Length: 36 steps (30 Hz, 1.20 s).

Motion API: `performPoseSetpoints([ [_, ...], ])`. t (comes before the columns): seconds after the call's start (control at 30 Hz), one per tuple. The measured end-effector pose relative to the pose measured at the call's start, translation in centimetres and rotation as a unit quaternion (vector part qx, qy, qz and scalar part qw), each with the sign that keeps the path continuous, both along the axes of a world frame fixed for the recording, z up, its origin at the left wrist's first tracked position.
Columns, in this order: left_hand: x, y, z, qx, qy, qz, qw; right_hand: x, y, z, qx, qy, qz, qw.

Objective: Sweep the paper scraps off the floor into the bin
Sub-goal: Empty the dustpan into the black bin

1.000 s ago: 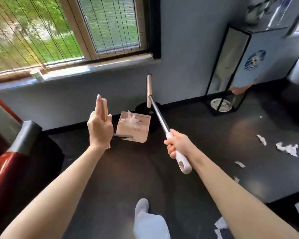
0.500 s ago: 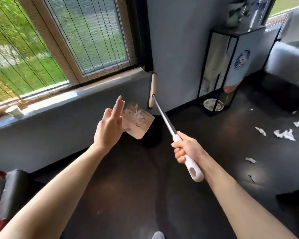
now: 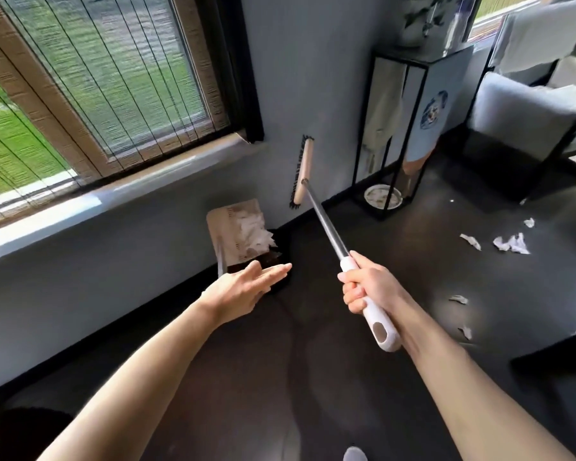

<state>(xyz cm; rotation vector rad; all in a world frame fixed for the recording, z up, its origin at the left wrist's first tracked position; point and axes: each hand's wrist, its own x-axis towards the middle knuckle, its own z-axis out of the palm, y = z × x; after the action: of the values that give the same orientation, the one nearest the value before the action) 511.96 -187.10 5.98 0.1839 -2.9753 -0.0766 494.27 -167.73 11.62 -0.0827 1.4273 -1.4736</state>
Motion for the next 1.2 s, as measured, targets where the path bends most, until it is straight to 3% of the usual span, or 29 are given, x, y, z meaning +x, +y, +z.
performPoseSetpoints([
  [0.13,-1.6,1.0,0.4,0.095,-0.068,0.041,0.992,-1.4,-0.3,0.5,0.004,0.002,-0.005,1.000],
  [0.23,-3.0,1.6,1.2,0.239,-0.141,0.111,0.954,-1.9,-0.7,0.6,0.005,0.006,-0.010,1.000],
  [0.3,-3.7,1.8,1.1,0.249,-0.164,0.150,0.942,-2.0,-1.0,0.5,0.004,0.004,-0.016,1.000],
  [0.63,-6.8,3.5,-0.7,0.014,-0.291,0.137,0.947,-2.8,-0.8,-0.2,0.007,0.008,-0.009,1.000],
  [0.77,-6.9,3.0,-2.9,-0.076,-0.252,0.082,0.961,-2.9,-0.5,-0.7,0.003,0.001,0.001,1.000],
  [0.9,-6.4,1.2,-3.6,-0.138,-0.134,0.024,0.981,-2.6,-0.2,-1.1,0.000,-0.007,0.004,1.000],
  [1.1,-4.5,-0.3,-4.3,-0.184,-0.057,-0.018,0.981,-2.5,-0.5,-1.5,0.001,-0.014,0.008,1.000],
  [1.2,-3.6,-0.2,-3.9,-0.183,-0.060,-0.033,0.981,-2.3,-0.6,-1.6,0.000,-0.018,0.006,1.000],
])
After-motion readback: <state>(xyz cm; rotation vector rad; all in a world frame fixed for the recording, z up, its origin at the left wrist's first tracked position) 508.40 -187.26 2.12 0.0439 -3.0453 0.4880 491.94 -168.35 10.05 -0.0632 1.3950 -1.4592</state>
